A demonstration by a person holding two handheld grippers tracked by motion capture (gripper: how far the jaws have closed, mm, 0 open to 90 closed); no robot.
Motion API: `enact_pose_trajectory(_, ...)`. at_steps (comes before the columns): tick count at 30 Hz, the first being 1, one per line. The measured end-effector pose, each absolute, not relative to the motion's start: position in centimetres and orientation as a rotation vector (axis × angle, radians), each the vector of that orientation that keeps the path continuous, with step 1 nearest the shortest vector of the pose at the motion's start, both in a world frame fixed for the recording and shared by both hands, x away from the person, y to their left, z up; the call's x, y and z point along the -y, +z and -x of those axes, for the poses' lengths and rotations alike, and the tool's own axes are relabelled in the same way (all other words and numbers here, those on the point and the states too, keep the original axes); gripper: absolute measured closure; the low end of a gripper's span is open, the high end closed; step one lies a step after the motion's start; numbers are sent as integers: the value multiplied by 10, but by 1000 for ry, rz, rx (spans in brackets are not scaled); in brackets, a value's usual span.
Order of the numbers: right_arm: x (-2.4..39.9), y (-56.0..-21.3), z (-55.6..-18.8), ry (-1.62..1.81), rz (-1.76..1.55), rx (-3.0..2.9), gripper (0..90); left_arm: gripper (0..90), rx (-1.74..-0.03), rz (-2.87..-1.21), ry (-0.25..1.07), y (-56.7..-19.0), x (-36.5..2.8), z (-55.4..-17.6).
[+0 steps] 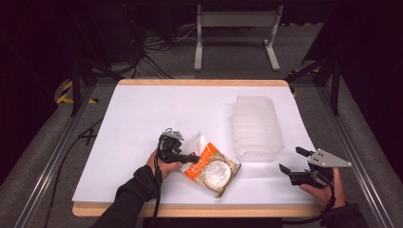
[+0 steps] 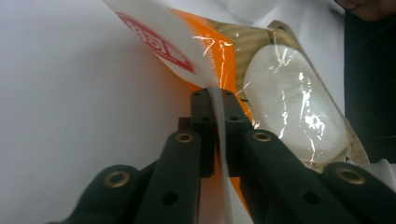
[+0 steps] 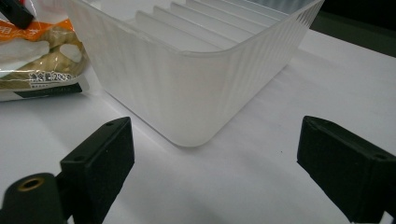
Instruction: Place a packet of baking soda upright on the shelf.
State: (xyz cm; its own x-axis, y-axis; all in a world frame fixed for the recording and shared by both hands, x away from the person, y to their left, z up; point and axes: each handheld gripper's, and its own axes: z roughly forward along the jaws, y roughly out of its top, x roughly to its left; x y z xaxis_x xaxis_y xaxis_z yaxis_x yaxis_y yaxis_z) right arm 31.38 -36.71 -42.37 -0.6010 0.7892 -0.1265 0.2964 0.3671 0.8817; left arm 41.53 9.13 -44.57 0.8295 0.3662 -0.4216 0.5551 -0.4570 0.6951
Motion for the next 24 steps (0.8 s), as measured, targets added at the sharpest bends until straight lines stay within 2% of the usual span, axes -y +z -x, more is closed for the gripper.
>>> enact_pose_trajectory(12, 370, -424, -314, 1187, -951, -2078, 124, 899, -520, -2061, -73, -413, -88, -391)
enact_pose_trajectory(24, 371, -424, -314, 1185, -961, -2073, 127, 899, -386, -2001, 47, -388, -82, -372)
